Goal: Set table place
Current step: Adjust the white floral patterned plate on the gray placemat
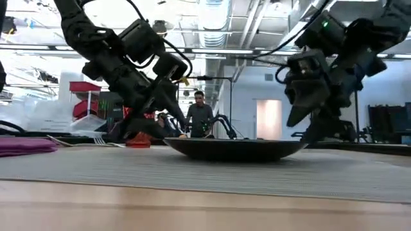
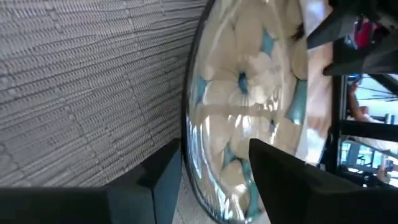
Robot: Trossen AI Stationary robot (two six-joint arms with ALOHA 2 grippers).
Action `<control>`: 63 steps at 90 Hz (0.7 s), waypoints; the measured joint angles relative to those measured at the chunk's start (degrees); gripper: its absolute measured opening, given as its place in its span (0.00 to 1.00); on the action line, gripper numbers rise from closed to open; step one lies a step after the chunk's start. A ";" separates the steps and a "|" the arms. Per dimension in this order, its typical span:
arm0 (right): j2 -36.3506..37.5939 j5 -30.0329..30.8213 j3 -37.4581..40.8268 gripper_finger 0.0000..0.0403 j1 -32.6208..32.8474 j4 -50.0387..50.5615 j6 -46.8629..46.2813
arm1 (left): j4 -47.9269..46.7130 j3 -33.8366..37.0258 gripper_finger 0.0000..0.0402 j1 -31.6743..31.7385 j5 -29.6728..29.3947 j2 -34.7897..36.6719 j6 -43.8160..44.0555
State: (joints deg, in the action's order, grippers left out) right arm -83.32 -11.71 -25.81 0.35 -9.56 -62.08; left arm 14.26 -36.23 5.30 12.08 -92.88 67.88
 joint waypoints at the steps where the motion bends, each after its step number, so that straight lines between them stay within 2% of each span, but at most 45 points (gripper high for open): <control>1: -0.38 0.01 0.05 0.46 0.10 -0.12 -0.16 | -0.34 -0.01 0.42 -0.03 0.00 0.00 -0.07; 18: -3.27 -0.06 -0.03 0.42 0.08 -6.99 -0.94 | -0.97 0.00 0.42 -0.33 0.01 -0.04 -1.15; 27: -3.25 -0.07 -0.04 0.36 -0.64 -8.67 -1.27 | -0.53 0.00 0.40 -0.50 0.04 -0.04 -2.83; 35: -3.31 -0.01 0.06 0.22 -1.30 -8.36 -1.19 | -1.02 0.02 0.30 -0.75 0.11 -0.04 -4.69; 43: -3.31 -0.07 0.15 0.06 -1.65 -8.48 -1.05 | -1.10 0.18 0.12 -1.34 0.34 -0.07 -6.91; 49: -3.22 -0.25 0.18 0.03 -1.69 -10.21 -1.28 | -0.11 0.25 0.04 -1.71 1.23 -0.07 -7.52; 58: -3.31 -1.79 -0.42 0.02 -1.58 -11.49 -2.45 | 1.10 0.35 0.02 -1.81 4.04 0.09 -7.72; 63: -3.22 -2.44 -2.30 0.01 -1.32 -9.18 -2.24 | -1.37 -0.15 0.01 -2.03 5.37 1.30 -7.95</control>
State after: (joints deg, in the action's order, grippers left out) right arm -86.54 -14.15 -28.12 -0.97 -18.75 -64.31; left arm 12.89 -36.38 3.27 17.45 -91.58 59.93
